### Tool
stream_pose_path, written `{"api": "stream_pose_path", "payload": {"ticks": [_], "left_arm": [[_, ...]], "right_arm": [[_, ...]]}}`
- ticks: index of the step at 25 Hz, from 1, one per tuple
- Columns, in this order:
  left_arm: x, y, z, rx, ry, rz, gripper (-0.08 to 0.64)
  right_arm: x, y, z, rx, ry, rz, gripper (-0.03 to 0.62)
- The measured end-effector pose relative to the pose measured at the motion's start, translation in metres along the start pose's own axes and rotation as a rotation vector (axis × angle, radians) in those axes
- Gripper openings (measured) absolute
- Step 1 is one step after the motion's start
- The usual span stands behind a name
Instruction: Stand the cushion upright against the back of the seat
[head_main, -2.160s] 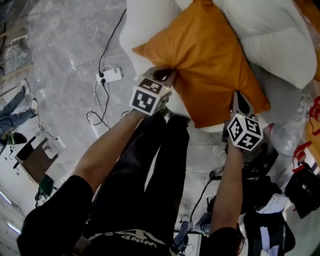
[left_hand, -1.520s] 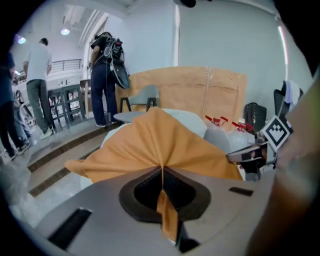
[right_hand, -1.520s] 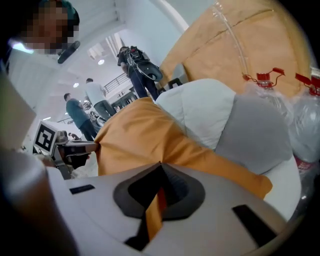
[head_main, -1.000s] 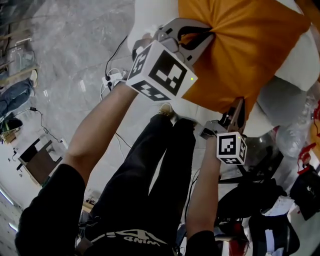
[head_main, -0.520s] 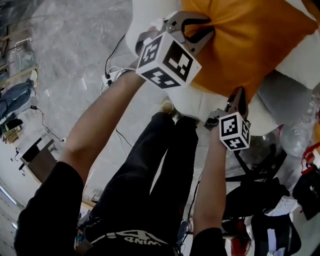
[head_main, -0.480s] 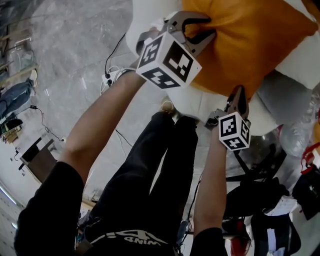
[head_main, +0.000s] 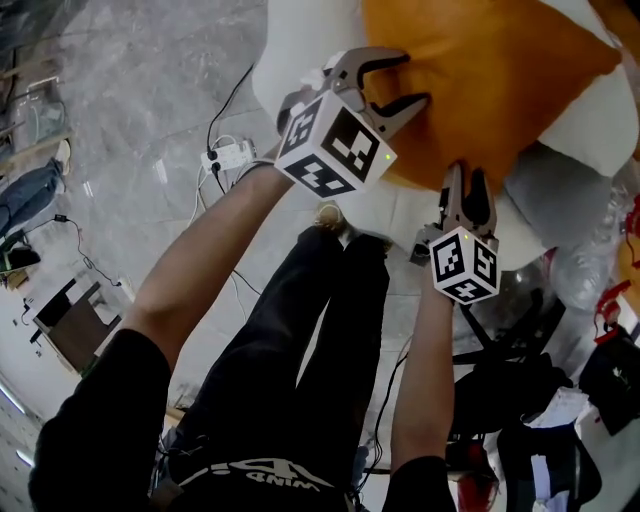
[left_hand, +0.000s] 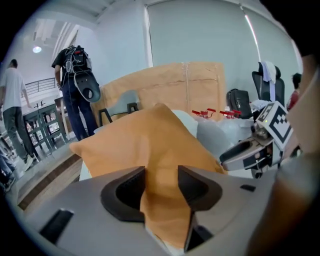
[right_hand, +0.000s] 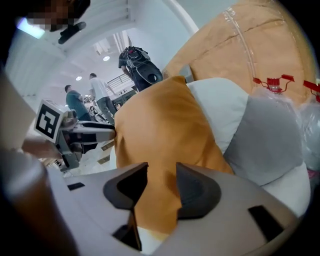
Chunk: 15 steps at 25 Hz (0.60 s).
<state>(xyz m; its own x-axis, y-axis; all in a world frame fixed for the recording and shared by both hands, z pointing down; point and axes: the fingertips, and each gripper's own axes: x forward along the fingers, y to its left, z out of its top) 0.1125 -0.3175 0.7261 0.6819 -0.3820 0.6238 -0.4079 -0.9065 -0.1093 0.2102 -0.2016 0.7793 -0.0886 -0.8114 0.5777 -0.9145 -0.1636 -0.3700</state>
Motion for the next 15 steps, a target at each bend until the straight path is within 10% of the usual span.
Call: {"api": "stream_pose_path", "payload": {"ticks": [7, 15], "left_arm": [[-0.051, -0.007, 0.026, -0.118, -0.041, 0.006, 0.01], [-0.188, -0.061, 0.117, -0.346, -0.124, -0.098, 0.007]], "right_arm": [[-0.063, 0.031, 0.039, -0.077, -0.043, 0.11, 0.061], [-0.219, 0.123, 0.128, -0.165, -0.06, 0.261, 0.023]]}}
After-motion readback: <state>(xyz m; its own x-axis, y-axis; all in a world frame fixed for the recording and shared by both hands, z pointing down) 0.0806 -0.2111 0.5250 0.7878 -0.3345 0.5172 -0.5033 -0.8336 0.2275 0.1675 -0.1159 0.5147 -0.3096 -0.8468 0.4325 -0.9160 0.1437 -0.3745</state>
